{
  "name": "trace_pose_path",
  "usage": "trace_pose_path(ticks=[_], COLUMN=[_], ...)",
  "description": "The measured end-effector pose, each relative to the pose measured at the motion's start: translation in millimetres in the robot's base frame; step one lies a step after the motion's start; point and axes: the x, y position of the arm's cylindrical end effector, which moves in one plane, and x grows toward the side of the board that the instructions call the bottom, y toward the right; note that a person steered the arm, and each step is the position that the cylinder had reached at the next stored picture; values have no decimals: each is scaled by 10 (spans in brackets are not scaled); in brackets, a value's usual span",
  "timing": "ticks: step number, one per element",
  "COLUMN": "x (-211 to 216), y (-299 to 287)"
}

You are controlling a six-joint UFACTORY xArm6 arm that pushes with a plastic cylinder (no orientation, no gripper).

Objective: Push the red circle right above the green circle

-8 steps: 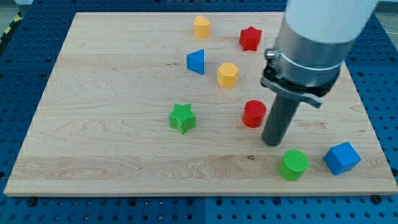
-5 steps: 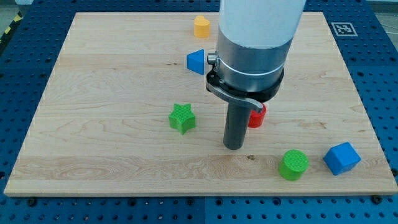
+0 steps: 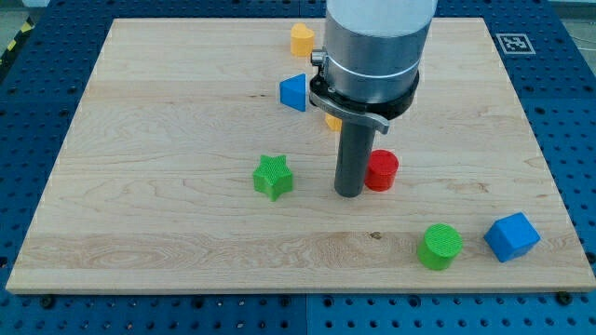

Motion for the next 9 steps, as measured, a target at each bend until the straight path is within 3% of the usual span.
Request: trace_pose_path(ticks=[4,7,9], x=[-252,-760,-246], y=[166,166,222])
